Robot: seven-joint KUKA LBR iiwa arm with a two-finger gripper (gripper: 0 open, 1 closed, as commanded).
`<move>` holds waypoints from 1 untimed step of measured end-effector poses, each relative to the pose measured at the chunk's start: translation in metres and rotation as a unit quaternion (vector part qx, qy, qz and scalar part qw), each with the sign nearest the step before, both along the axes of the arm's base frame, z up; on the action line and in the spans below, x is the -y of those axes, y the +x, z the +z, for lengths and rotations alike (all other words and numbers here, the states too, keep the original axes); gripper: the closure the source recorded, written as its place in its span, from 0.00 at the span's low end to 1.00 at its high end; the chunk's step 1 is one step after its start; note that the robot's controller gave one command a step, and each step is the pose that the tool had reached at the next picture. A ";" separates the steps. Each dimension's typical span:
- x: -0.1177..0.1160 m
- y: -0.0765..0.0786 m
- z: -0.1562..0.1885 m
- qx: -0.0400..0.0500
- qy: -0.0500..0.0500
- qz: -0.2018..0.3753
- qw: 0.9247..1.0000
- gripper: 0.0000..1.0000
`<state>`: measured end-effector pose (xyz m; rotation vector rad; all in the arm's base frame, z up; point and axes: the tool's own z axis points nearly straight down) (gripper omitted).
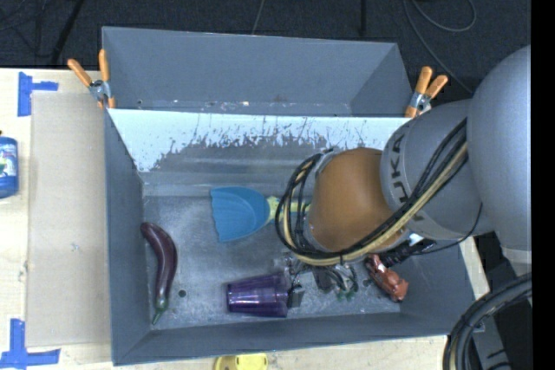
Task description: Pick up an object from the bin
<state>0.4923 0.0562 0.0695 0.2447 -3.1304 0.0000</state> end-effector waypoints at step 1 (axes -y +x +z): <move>0.000 0.000 0.000 0.001 0.000 0.000 1.000 0.00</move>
Offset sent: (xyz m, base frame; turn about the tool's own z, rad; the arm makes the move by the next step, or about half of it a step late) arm 0.0000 0.0000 0.0000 0.0000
